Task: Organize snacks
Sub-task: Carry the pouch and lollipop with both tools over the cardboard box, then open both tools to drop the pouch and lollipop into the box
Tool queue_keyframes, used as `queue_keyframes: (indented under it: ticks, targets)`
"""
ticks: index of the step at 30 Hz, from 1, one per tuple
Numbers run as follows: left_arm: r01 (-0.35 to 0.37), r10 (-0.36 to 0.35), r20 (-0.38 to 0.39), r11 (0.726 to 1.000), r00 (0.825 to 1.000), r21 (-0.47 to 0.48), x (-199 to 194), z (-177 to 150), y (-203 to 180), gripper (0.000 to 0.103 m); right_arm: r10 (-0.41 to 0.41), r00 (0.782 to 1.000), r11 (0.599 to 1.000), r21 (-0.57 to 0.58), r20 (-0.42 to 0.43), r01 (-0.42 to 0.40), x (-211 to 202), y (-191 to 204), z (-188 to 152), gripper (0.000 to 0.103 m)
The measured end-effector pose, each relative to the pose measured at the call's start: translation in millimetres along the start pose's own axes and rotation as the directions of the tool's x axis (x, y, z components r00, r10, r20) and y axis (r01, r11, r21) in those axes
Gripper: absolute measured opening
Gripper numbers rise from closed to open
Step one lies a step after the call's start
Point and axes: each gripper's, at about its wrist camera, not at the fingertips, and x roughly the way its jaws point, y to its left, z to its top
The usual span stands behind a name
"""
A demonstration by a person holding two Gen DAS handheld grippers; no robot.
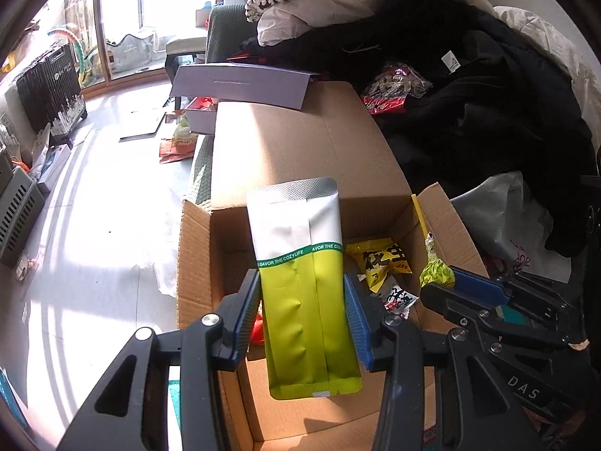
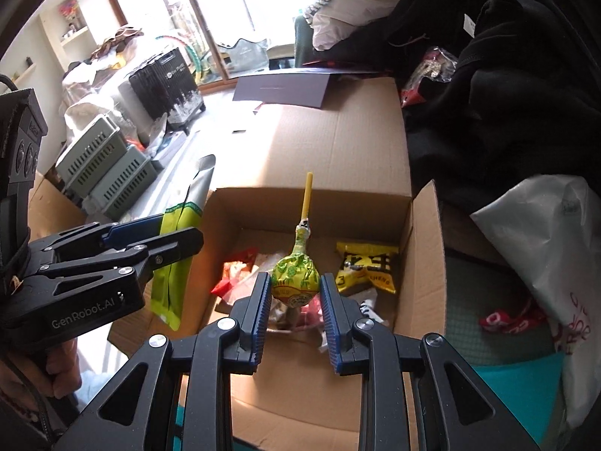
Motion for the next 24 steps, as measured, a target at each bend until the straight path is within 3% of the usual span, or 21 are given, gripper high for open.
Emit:
queue_keyframes:
  ticks: [12, 18, 22, 24]
  targets:
    - [-0.065, 0.061, -0.124, 0.997, 0.99, -0.033, 47.4, -12.2, 11.4, 0.044, -0.044, 0.996, 0.998, 0.03, -0.083, 0.047, 50.1, -11.4, -7.0, 0.026]
    - [-0.107, 0.103, -0.143, 0.994, 0.984, -0.023, 46.2, -13.9, 2.4, 0.047, -0.057, 0.991, 0.996, 0.055, -0.119, 0.064, 47.5, -18.7, -15.1, 0.027]
    - [-0.134, 0.132, -0.168, 0.991, 0.977, 0.0, 43.2, -16.0, -6.5, 0.047, -0.08, 0.99, 0.995, 0.044, -0.116, 0.086, 33.8, -21.1, -18.1, 0.039]
    - [-0.14, 0.14, -0.162, 0.99, 0.977, 0.01, 36.0, -15.3, -9.3, 0.047, -0.089, 0.99, 0.995, 0.035, -0.109, 0.093, 25.1, -22.0, -18.5, 0.039]
